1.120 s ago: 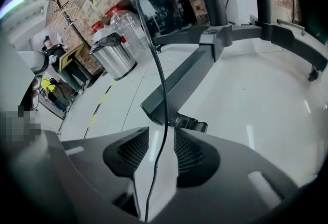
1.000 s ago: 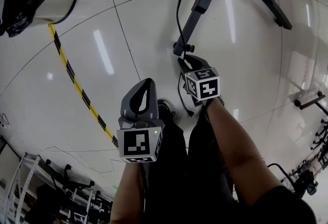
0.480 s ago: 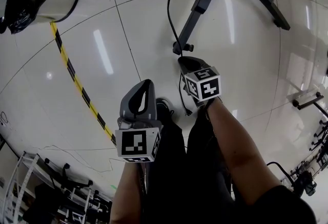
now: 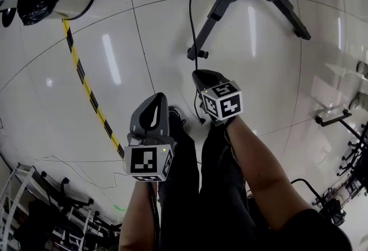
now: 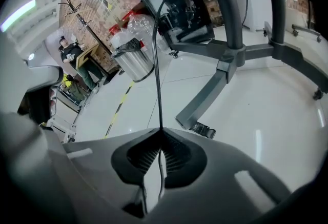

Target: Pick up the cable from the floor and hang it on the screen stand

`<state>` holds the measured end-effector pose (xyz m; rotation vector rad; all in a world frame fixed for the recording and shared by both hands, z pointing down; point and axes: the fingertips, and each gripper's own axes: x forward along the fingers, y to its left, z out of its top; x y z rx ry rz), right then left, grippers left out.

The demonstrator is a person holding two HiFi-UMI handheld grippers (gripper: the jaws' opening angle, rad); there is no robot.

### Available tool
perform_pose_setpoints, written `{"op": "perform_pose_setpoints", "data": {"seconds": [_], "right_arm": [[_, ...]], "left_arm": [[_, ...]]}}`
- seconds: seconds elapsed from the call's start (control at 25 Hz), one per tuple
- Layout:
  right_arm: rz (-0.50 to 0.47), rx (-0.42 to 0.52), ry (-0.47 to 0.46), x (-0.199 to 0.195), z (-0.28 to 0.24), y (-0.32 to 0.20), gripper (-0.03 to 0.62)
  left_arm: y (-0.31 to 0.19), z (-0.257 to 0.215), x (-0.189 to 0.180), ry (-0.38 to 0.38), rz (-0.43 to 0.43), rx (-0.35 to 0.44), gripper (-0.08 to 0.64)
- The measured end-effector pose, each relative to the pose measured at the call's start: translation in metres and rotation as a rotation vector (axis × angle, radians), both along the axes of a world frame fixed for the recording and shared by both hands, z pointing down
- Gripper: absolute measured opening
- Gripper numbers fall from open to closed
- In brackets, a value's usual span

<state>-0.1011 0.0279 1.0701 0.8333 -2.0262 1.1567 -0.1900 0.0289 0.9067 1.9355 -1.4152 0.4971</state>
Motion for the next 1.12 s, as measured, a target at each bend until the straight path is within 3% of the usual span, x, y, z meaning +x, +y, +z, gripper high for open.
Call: {"op": "perform_pose_setpoints", "data": {"seconds": [0.44,0.84,1.12], "right_arm": [[-0.001,0.052,-0.091,-0.011,-0.125,-0.005,0.014],[-0.063,0.102,-0.127,0.009,-0.235,-0.009,0.014],[-0.096,0.17,-0.16,0.025,-0.305,-0.015,0.014]], "left_arm": [[-0.022,-0.107,0.016,0.031,-0.004,0.089,0.005],[-0.033,-0.187,0.05,0.07,-0.059,0.125,0.005],[-0.054,-0.262,0.077,0.095,-0.066,0.233,0.005]]}}
